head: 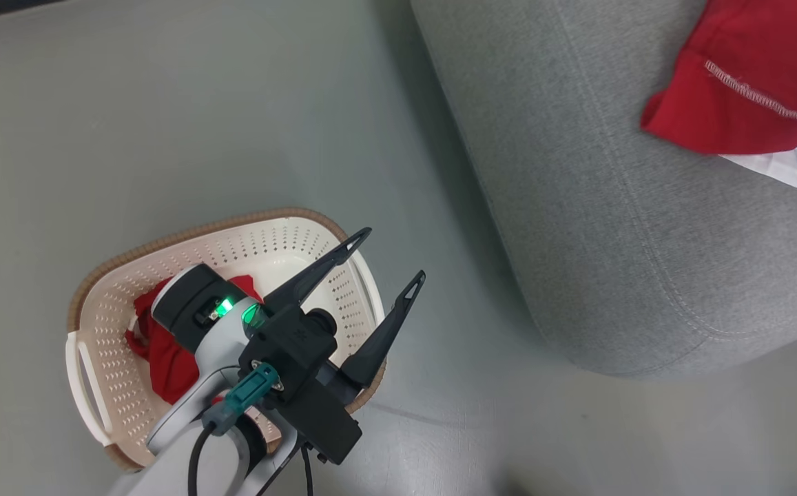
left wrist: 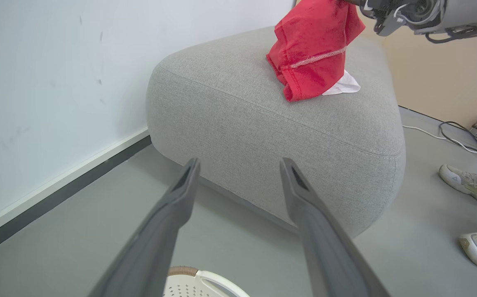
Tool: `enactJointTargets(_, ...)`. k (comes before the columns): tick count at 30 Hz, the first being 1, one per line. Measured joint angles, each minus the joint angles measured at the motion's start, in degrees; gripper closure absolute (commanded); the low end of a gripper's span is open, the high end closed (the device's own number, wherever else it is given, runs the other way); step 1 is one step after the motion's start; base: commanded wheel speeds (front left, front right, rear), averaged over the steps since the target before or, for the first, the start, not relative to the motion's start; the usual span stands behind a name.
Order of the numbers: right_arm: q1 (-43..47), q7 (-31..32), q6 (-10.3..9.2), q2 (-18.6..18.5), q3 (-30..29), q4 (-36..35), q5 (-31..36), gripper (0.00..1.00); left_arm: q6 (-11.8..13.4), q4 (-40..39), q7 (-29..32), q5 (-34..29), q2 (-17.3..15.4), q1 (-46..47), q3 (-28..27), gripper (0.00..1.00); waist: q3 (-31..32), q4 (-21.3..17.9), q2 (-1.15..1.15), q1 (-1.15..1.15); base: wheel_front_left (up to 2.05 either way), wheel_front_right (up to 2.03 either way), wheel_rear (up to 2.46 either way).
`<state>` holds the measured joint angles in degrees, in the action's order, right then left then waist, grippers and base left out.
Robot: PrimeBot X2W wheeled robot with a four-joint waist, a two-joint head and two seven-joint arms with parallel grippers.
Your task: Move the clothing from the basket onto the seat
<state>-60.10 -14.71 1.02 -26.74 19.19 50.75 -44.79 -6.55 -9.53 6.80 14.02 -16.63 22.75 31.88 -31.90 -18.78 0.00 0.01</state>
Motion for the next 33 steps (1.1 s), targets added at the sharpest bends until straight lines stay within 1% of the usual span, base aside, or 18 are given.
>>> enactJointTargets(4, 0.73, 0.0, 0.11, 1.51, -0.3, 2.42, -0.82, 1.0, -0.01, -0.13, -0.01, 0.0, -0.38, 0.58, -0.09, 0.0, -1.26, 0.78, 0.0, 0.0, 0.0, 0.0, 0.0)
enactJointTargets(6, 0.71, 0.0, 0.6, 2.46, -0.43, 3.64, -1.66, 1.0, -0.01, -0.09, -0.02, 0.0, -0.86, 0.62, -0.21, 0.0, -1.86, 0.94, 0.0, 0.0, 0.0, 0.0, 0.0)
enactJointTargets(12, 0.44, 0.0, 1.53, 2.98, -0.48, 5.78, -1.64, 1.0, -0.04, 1.02, -0.13, 0.01, -1.18, 0.86, -0.21, 0.0, -2.18, 1.02, 0.0, 0.0, 0.0, 0.0, 0.0)
enactJointTargets(14, 0.43, 0.0, 1.78, 3.1, -0.4, 6.34, -1.44, 0.05, -0.05, 1.48, -0.46, 0.02, -1.18, 0.86, -0.22, 0.0, -1.86, 0.95, 0.0, 0.0, 0.0, 0.0, 0.0)
enactJointTargets(15, 0.43, 0.0, 2.04, 3.19, -0.25, 6.53, -1.22, 0.0, -0.05, 1.68, -0.67, 0.02, -1.19, 0.87, -0.27, 0.0, -1.66, 0.91, 0.0, 0.0, 0.0, 0.0, 0.0)
enactJointTargets(21, 0.82, 0.0, 3.22, 4.33, 1.4, 7.54, 0.78, 0.0, -0.05, 3.36, -1.71, 0.4, -0.96, 0.86, -0.29, 0.0, -0.12, 0.38, 0.0, 0.0, 0.0, 0.0, 0.0)
enactJointTargets(28, 3.88, 0.0, 3.63, 5.13, 2.86, 8.45, 2.55, 0.0, -0.04, 5.39, -3.48, 0.69, 0.21, 0.66, -0.15, 0.0, 2.77, 0.08, 0.0, -0.01, 0.0, 0.0, 0.0)
enactJointTargets(29, 4.95, 0.01, 4.03, 5.6, 3.32, 8.48, 2.99, 0.0, 0.01, 6.0, -4.13, 1.04, 0.41, 0.36, -0.33, 0.0, 3.77, 0.04, 0.0, -0.01, 0.0, 0.0, 0.0)
enactJointTargets(33, 7.12, 0.0, 4.04, 5.77, 3.65, 8.37, 4.39, 0.0, 0.54, 7.36, -5.21, 1.45, 0.78, -0.55, -0.9, 0.0, 5.97, 0.04, 0.0, -0.01, 0.0, 0.0, 0.0)
